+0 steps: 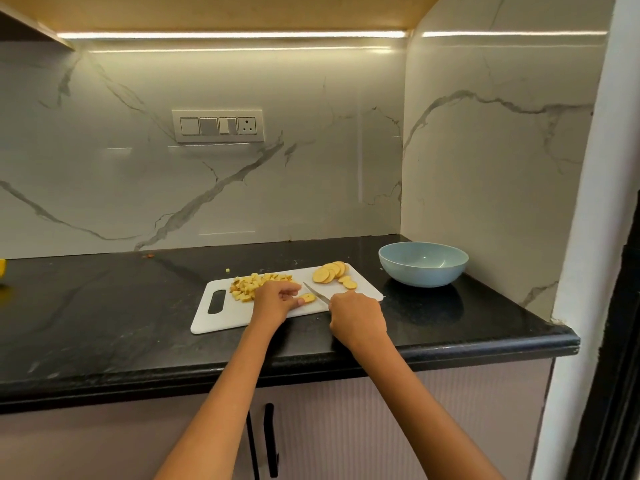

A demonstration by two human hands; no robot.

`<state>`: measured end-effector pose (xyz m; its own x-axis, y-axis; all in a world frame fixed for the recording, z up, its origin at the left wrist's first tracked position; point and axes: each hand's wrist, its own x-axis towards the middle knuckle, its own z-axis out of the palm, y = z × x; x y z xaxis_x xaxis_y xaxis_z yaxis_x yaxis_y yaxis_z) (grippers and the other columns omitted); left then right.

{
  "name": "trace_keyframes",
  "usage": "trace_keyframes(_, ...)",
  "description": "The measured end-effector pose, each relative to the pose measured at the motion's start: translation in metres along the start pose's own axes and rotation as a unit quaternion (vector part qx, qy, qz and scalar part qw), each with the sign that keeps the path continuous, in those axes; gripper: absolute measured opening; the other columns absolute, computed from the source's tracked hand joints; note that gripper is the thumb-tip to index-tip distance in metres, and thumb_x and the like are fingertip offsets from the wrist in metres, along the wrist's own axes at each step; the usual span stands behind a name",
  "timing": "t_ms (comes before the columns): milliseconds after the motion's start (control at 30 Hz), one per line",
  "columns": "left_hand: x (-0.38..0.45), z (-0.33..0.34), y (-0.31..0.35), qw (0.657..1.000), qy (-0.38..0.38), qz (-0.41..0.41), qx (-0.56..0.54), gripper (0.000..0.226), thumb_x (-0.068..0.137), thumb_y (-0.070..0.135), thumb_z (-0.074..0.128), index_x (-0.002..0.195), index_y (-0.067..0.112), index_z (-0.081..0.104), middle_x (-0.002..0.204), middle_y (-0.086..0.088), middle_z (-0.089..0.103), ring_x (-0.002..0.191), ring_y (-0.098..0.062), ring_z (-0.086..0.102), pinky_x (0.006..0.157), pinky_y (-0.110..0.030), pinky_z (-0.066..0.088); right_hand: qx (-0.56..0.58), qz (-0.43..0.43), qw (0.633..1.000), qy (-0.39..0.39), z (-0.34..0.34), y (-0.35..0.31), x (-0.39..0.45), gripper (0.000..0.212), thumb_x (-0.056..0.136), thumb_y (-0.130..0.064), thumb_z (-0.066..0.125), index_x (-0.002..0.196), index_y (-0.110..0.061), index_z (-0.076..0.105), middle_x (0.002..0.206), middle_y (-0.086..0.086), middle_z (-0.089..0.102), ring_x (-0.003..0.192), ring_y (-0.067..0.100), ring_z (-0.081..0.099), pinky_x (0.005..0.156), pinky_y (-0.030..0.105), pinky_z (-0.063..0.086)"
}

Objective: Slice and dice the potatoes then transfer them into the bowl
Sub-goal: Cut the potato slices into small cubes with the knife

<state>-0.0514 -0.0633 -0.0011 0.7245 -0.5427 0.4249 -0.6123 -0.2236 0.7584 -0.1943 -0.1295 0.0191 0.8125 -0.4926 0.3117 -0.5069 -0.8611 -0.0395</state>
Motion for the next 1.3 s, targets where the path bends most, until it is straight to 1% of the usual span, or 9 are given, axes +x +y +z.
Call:
trace_keyframes(200, -0.003, -0.001, 0.003, 1.0, -0.006, 0.002, 0.002, 0.024, 0.076, 0.001, 0.072, 0.099, -0.002, 0.07, 0.102, -0.017, 0.069, 0.094, -0.02, 0.062, 0.086, -0.023, 0.046, -0.021, -0.022, 0.999, 0.016, -0.006, -0.016, -0.007, 0.027, 0.097, -0.011, 0.04, 0.12, -0.007, 0.054, 0.114, 0.011, 0.058, 0.1, 0.025, 0.059, 0.073, 0.03, 0.042)
trace_keyframes(267, -0.005, 0.0, 0.004, 1.0, -0.003, -0.005, -0.002, 0.023, 0.076, 0.002, 0.072, 0.099, -0.002, 0.07, 0.102, -0.017, 0.069, 0.099, -0.024, 0.062, 0.089, -0.026, 0.046, -0.015, -0.016, 1.0, 0.013, -0.005, -0.018, -0.007, 0.027, 0.098, -0.012, 0.04, 0.121, -0.007, 0.053, 0.114, 0.011, 0.058, 0.1, 0.025, 0.059, 0.074, 0.029, 0.043)
trace_keyframes(367, -0.005, 0.0, 0.004, 1.0, -0.002, -0.009, -0.002, 0.024, 0.076, 0.004, 0.072, 0.1, -0.002, 0.07, 0.104, -0.016, 0.069, 0.101, -0.023, 0.061, 0.085, -0.022, 0.042, 0.011, 0.011, 1.0, 0.017, -0.004, -0.015, -0.01, 0.026, 0.098, -0.016, 0.042, 0.12, -0.008, 0.053, 0.114, 0.01, 0.058, 0.099, 0.024, 0.06, 0.072, 0.029, 0.042)
trace_keyframes(467, -0.003, 0.001, 0.001, 1.0, -0.007, -0.012, 0.01, 0.028, 0.077, 0.011, 0.073, 0.102, 0.0, 0.07, 0.107, -0.014, 0.068, 0.104, -0.021, 0.06, 0.09, -0.024, 0.043, 0.032, 0.019, 0.999, 0.023, -0.003, -0.014, -0.015, 0.025, 0.097, -0.018, 0.044, 0.118, -0.008, 0.053, 0.112, 0.01, 0.059, 0.098, 0.024, 0.06, 0.072, 0.029, 0.043)
trace_keyframes(633, -0.002, 0.002, 0.0, 1.0, -0.013, -0.003, 0.025, 0.025, 0.079, 0.008, 0.07, 0.103, 0.0, 0.07, 0.106, -0.013, 0.069, 0.096, -0.015, 0.06, 0.081, -0.018, 0.04, 0.032, 0.015, 0.999, 0.017, -0.004, -0.018, -0.017, 0.026, 0.097, -0.017, 0.043, 0.119, -0.007, 0.053, 0.112, 0.011, 0.059, 0.098, 0.023, 0.06, 0.074, 0.028, 0.042)
trace_keyframes(800, 0.001, 0.0, -0.001, 0.999, -0.027, -0.007, 0.037, 0.022, 0.078, 0.011, 0.072, 0.099, 0.004, 0.072, 0.102, -0.011, 0.07, 0.103, -0.021, 0.06, 0.09, -0.028, 0.045, 0.037, 0.019, 0.999, -0.005, -0.008, -0.022, -0.012, 0.028, 0.097, -0.016, 0.044, 0.123, -0.008, 0.05, 0.116, 0.011, 0.057, 0.102, 0.025, 0.059, 0.077, 0.03, 0.045)
trace_keyframes(1033, -0.002, 0.001, 0.002, 0.998, -0.018, 0.004, 0.059, 0.02, 0.079, 0.011, 0.071, 0.097, 0.004, 0.072, 0.1, -0.01, 0.071, 0.095, -0.016, 0.06, 0.079, -0.022, 0.041, 0.029, 0.003, 0.999, -0.035, -0.012, -0.018, -0.012, 0.027, 0.098, -0.015, 0.043, 0.123, -0.008, 0.05, 0.117, 0.011, 0.058, 0.103, 0.025, 0.058, 0.08, 0.03, 0.044)
trace_keyframes(1167, -0.001, 0.0, 0.002, 0.998, -0.013, 0.012, 0.055, 0.02, 0.08, 0.01, 0.07, 0.099, 0.004, 0.072, 0.101, -0.01, 0.071, 0.094, -0.013, 0.059, 0.078, -0.021, 0.04, -0.015, -0.01, 1.0, -0.007, -0.009, -0.018, -0.02, 0.027, 0.098, -0.013, 0.042, 0.122, -0.007, 0.052, 0.113, 0.011, 0.058, 0.1, 0.025, 0.059, 0.073, 0.029, 0.042)
trace_keyframes(1300, -0.004, 0.002, 0.0, 0.998, -0.013, 0.016, 0.052, 0.023, 0.08, 0.012, 0.07, 0.101, 0.002, 0.071, 0.105, -0.011, 0.07, 0.099, -0.018, 0.061, 0.079, -0.019, 0.04, -0.012, 0.001, 1.0, -0.005, -0.009, -0.02, -0.012, 0.028, 0.098, -0.011, 0.04, 0.124, -0.007, 0.051, 0.115, 0.011, 0.057, 0.101, 0.024, 0.059, 0.077, 0.029, 0.044)
